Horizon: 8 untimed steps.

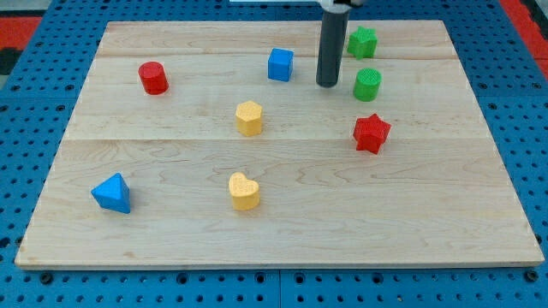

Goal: Move your hand to the bottom center of the board

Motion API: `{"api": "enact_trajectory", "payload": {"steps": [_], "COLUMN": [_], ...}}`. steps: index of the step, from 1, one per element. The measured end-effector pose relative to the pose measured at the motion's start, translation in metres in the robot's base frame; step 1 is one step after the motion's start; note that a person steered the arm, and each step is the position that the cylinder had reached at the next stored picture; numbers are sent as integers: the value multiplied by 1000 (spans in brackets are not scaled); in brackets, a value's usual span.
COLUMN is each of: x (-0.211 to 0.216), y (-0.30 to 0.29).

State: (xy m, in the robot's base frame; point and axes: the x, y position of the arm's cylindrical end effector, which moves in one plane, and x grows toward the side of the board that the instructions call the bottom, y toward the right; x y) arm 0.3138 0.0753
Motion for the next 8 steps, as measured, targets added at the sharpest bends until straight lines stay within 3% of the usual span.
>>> {"api": "enact_trajectory", "payload": {"steps": [1, 3, 4, 5, 7, 8], "x": [-27, -31, -24, 73, 227, 259], "y": [-28, -77, 0, 33, 14, 2]}}
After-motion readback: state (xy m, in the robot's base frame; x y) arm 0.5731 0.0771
